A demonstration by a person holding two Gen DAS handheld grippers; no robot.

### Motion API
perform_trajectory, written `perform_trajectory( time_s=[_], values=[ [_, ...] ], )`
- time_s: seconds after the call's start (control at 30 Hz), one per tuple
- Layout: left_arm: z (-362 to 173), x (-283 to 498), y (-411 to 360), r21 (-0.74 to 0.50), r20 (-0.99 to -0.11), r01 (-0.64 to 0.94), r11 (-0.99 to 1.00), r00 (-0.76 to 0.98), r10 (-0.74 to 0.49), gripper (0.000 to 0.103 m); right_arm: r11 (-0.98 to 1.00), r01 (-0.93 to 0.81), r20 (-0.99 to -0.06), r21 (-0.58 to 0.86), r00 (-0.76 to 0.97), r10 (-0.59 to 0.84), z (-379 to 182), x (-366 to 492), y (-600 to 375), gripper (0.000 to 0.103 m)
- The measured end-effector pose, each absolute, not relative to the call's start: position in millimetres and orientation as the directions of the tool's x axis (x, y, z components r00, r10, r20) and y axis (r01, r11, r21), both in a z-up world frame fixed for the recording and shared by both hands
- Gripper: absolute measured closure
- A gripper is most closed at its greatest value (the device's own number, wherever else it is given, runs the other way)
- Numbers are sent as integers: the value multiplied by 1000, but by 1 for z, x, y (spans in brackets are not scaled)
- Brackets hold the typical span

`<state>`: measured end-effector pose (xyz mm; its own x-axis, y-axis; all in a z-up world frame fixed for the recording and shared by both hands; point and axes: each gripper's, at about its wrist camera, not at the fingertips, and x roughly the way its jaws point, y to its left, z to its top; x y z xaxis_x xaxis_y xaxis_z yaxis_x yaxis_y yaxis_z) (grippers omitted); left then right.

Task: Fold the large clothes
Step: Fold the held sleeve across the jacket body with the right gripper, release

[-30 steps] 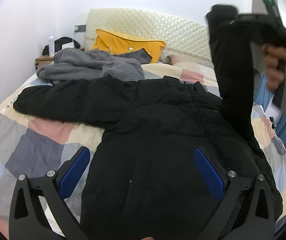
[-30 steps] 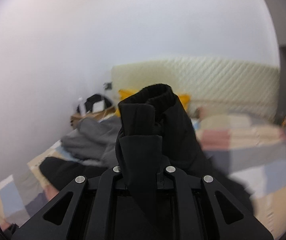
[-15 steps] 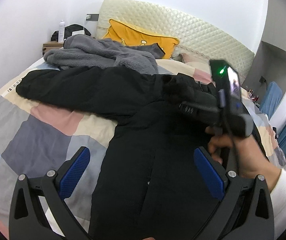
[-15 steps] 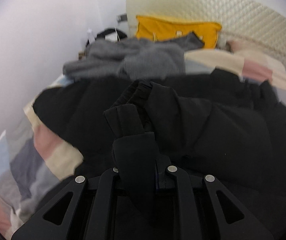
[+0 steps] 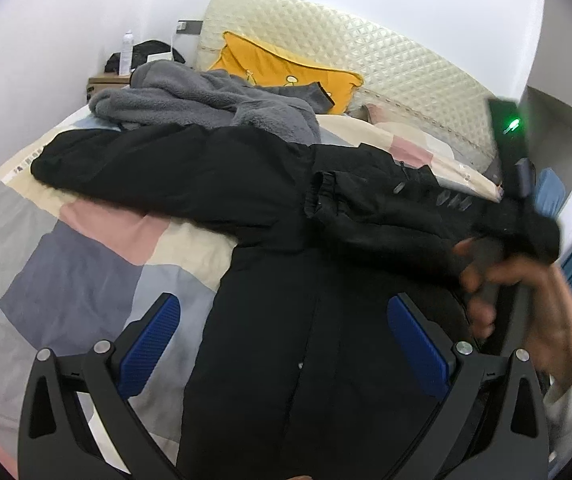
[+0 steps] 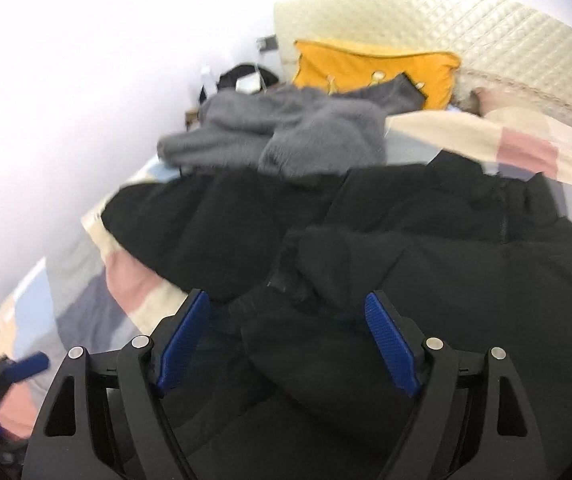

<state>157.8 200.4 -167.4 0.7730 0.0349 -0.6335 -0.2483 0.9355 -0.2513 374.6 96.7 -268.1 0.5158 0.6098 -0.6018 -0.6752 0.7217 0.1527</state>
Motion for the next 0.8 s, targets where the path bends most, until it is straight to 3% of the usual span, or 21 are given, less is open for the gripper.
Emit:
perform_trajectory(
  time_s=[0.17,0.4,0.63,0.8],
  values=[
    [-161,163,182,-221,-617,-201,954,786,22,0,784,-617,-550,67,633,545,-243,364,38,23],
    [-159,175,136,-80,-599,-124,989,799,52,0,883,-463,-486,83,754,441,-247,365,-67,23],
    [-171,197,95,7,-615,-68,998,786,58,0,962,-271,-595,27,769,234,-292,381,-157,23],
    [-182,208,84,22,-652,-59,998,756,59,0,979,-203,-641,9,750,162,-321,388,-188,23]
  ],
)
